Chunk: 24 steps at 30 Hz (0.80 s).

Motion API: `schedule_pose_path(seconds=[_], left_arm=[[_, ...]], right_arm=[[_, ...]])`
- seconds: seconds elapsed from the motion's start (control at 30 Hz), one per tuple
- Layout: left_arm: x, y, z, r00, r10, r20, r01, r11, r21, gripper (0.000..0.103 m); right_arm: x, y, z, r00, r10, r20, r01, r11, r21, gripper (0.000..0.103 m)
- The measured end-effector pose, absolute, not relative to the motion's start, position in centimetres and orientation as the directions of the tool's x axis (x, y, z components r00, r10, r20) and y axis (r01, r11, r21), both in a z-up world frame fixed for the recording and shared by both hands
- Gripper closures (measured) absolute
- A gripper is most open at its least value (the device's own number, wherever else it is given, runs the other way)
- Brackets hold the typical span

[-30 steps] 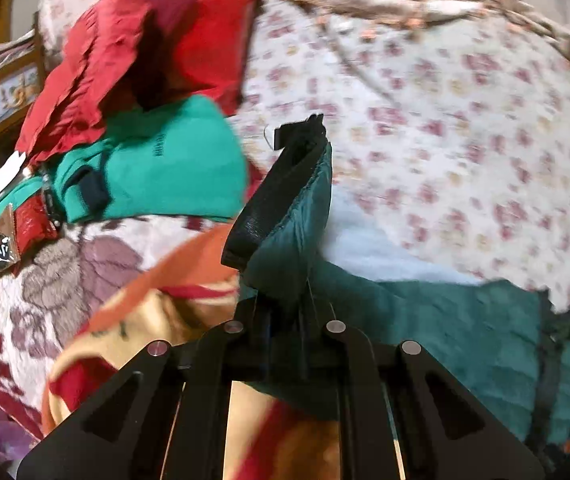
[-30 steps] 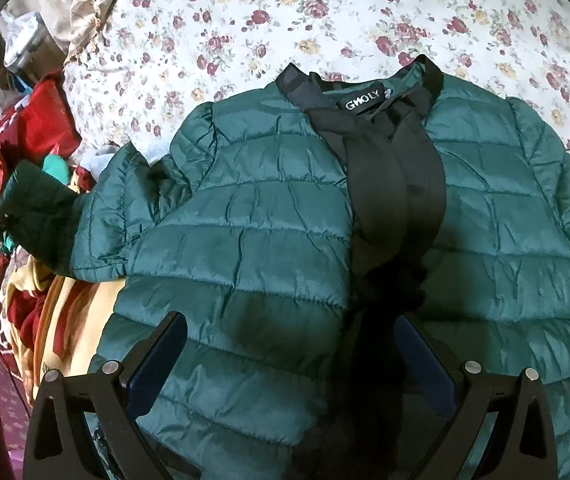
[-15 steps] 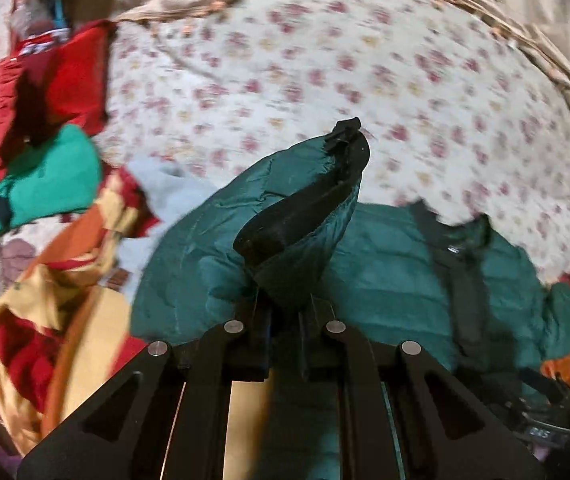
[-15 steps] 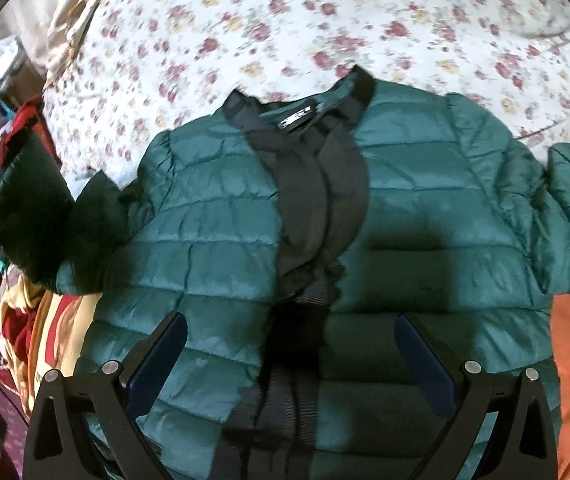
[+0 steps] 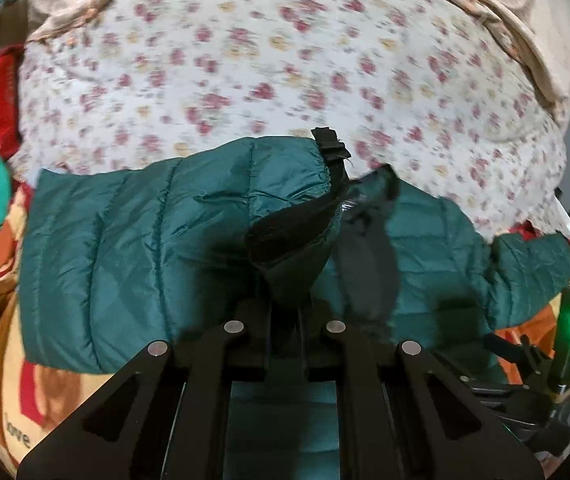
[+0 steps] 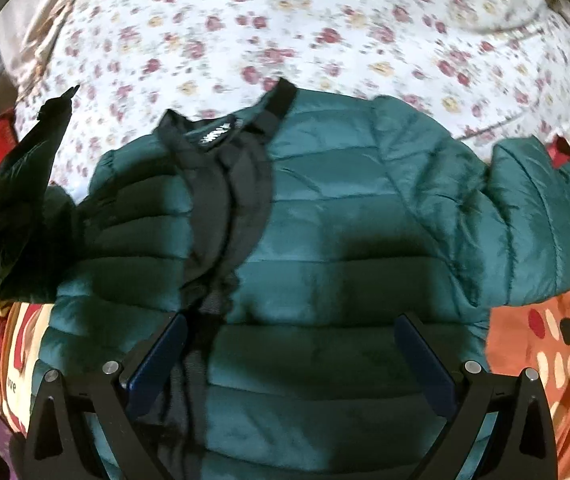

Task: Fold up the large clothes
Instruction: 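Carry the sleeve across the jacket body with the left gripper and release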

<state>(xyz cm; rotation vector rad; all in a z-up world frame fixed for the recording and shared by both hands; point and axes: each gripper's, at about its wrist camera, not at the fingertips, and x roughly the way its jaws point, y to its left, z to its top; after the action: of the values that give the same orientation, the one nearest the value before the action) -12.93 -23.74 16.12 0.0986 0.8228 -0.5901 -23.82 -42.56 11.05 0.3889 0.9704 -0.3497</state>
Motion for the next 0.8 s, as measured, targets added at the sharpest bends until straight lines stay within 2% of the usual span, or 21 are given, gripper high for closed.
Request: schedule_pose_path(seconds=[0.3, 0.7, 0.77, 0.8], left_arm=[[-14.9, -29.7, 13.4, 0.448, -0.484, -0.752, 0.623, 0.772, -0.125, 0.094], [-15.4, -33.1, 7.2, 0.367, -0.414, -0.833, 0.634, 0.766, -0.101, 0.094], [-15.5, -32.9, 6.9, 0.367, -0.410, -0.835, 0.627, 0.772, -0.104, 0.091], [-15.7, -32.7, 7.0, 0.366, -0.410, -0.836, 0.627, 0.772, -0.104, 0.087]], right_arm=[[-25.5, -46.6, 10.3, 0.496, -0.147, -0.856, 0.523, 0.837, 0.159, 0.000], [-27.1, -49.0, 9.5, 0.463, -0.148, -0.874, 0.564, 0.810, 0.162, 0.000], [-27.3, -49.0, 9.4, 0.460, -0.140, -0.877, 0.569, 0.805, 0.170, 0.000], [-27.4, -49.0, 9.5, 0.461, -0.139, -0.876, 0.571, 0.803, 0.173, 0.000]])
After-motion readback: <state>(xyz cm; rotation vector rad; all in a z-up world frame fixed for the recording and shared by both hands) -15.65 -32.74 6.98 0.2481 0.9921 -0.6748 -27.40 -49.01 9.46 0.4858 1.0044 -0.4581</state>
